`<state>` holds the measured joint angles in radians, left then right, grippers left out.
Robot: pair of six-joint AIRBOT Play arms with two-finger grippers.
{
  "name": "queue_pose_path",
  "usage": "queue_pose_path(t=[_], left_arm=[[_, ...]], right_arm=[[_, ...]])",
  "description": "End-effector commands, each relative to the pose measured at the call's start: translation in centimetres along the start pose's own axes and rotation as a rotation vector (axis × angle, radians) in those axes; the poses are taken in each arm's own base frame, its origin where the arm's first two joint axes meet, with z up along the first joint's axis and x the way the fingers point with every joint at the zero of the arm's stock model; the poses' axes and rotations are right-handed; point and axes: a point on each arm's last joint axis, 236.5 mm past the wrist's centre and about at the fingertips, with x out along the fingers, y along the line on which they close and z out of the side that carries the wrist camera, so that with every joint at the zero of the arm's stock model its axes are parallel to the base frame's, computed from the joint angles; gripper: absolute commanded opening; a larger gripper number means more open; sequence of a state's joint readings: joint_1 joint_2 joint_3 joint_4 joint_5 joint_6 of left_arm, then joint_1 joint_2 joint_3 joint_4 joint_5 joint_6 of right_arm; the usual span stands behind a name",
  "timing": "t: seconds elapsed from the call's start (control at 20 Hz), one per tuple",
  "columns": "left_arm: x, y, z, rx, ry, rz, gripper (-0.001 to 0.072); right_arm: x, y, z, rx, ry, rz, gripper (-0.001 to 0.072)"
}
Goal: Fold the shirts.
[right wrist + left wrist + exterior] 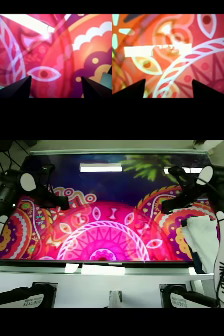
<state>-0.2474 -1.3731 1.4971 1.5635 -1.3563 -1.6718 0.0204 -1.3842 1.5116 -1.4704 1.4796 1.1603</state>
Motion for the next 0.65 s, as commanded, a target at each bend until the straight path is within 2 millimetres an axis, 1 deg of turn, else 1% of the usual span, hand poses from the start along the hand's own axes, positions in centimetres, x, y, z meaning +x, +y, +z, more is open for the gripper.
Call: queue_pose_path(t=[0.0, 0.15, 0.6], left_arm=[[0.43, 0.01, 0.17, -0.015, -0.008, 0.002, 0.0714], [0.8, 0.02, 0.1, -0.016, 0.001, 0.003, 0.0714], [0.8, 0.02, 0.1, -0.016, 0.001, 0.003, 0.0714]], right_arm=[[0.46, 0.66, -0.06, -0.009, 0.02, 0.014, 0.0677], [0.46, 0.66, -0.06, -0.009, 0.02, 0.014, 0.0677], [0.46, 0.65, -0.06, -0.009, 0.019, 0.014, 0.0677]])
